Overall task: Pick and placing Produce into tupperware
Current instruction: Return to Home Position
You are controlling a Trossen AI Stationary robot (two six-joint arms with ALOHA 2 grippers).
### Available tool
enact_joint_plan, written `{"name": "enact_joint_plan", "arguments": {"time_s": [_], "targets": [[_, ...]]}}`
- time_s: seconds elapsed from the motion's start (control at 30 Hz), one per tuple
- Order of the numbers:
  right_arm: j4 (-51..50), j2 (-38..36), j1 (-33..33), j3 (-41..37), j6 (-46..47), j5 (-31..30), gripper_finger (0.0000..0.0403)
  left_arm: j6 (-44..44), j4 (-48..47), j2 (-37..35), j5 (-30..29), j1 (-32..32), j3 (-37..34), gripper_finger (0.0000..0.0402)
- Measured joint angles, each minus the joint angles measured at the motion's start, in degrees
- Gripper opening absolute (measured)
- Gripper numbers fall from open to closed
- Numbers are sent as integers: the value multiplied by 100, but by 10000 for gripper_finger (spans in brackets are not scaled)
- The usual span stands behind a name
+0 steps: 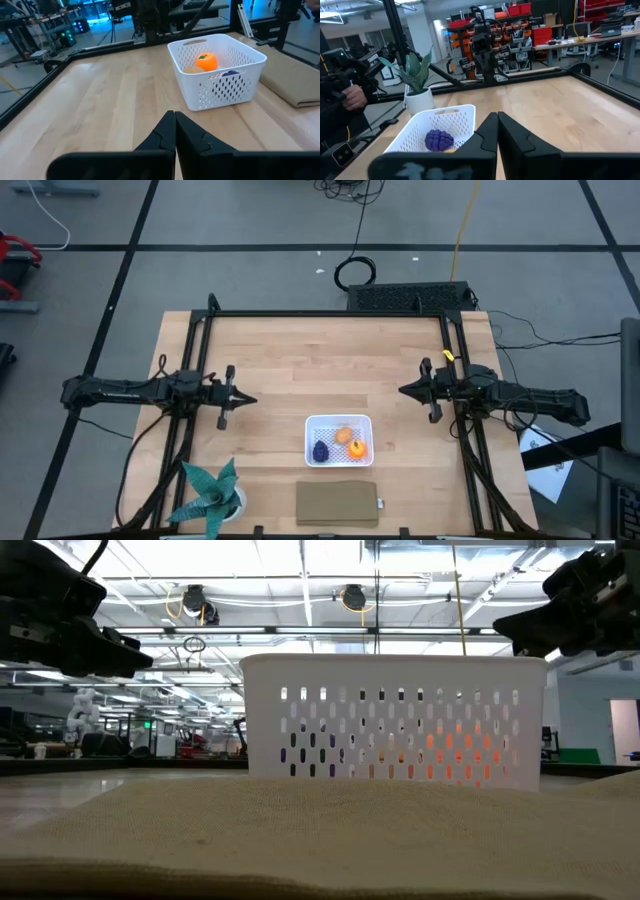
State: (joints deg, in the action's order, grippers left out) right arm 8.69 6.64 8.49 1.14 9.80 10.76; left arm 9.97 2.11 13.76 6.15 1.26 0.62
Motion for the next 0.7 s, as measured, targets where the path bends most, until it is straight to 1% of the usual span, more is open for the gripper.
{"name": "enact_joint_plan", "arguments": {"time_s": [0.27, 0.4, 0.57, 0.7], "targets": [[-194, -38, 0, 14, -30, 0, 0, -277, 170, 0, -63, 3, 2, 0], [-357, -38, 0, 17, -200, 14, 0, -363, 302, 0, -66, 2, 2, 0], [-431, -38, -2, 17, -312, 336, 0, -435, 582, -2, -35, -4, 2, 0], [-429, -38, 0, 17, -317, 361, 0, -451, 581, 0, -35, -4, 2, 0]]}}
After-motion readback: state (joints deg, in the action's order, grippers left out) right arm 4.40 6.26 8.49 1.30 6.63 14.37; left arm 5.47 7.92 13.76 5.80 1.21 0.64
